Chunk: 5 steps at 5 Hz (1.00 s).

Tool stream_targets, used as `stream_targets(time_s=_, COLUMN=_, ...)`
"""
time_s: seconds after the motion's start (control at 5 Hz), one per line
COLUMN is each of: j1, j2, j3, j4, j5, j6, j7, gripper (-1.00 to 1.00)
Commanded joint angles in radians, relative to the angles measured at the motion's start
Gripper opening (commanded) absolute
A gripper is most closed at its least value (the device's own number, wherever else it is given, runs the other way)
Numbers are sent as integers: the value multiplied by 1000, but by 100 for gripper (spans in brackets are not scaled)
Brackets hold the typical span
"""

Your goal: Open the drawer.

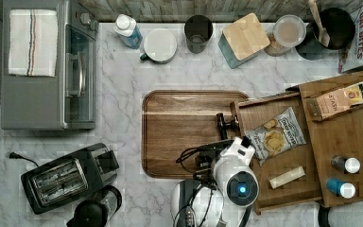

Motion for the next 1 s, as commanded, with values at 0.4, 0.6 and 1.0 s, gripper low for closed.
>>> stream_targets(time_s=0.4, j1=118, j2=-61, j3=59, j4=-130, j5=-26, j6=-47, j7=96, gripper=100)
stream_targets(time_s=0.6, j1=96, j2=-60, j3=84, j4=-130, j5=-17, j6=-48, j7=89, gripper=100)
stream_targets(time_s=1.0, j1=96, j2=-60, j3=84, j4=-130, j5=-17, j6=-47, j7=89, gripper=100)
